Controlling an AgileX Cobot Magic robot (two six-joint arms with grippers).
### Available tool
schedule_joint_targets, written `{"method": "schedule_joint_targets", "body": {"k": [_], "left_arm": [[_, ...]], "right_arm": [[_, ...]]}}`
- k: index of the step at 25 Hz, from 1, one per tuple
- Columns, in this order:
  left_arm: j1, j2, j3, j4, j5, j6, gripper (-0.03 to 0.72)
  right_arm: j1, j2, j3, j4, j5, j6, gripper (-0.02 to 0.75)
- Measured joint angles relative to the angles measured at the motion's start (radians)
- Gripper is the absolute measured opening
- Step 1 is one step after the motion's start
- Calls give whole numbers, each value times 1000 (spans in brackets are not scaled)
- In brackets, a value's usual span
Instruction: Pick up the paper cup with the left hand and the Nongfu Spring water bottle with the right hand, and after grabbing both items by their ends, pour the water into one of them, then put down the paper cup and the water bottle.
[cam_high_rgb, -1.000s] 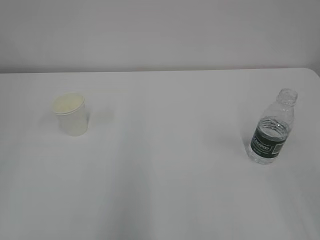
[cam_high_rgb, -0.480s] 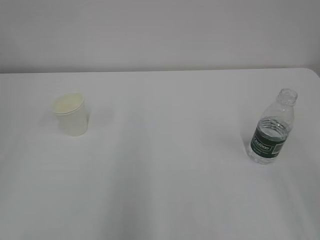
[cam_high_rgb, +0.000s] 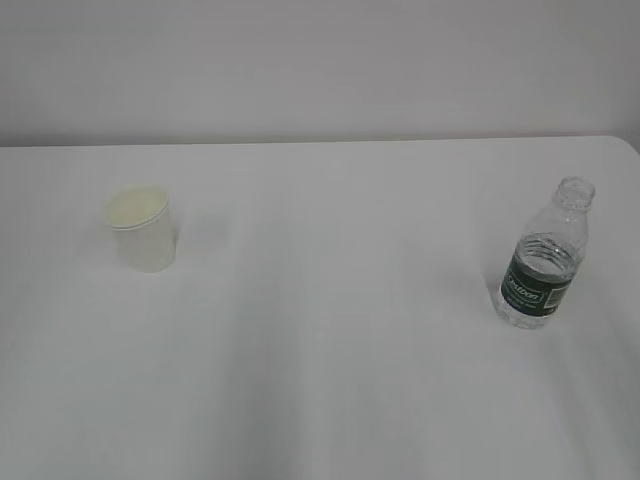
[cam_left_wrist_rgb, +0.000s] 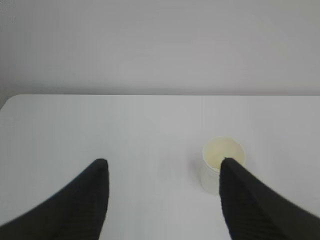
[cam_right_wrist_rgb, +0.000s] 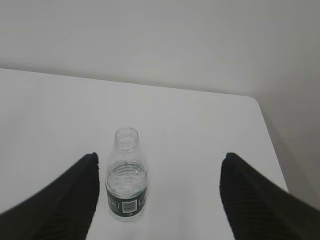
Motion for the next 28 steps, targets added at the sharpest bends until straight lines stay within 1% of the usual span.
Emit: {"method": "schedule_joint_targets", "body": {"k": [14,20,28], "left_arm": [[0,59,0,20,-127,0,494],[0,136,0,28,-168,0,494],[0,263,0,36,-278,0,494]], "right_arm": [[0,221,0,-10,-211,-19,573],[0,295,0,-31,-283,-51,573],[0,378,0,-53,-389,-54,573]]}}
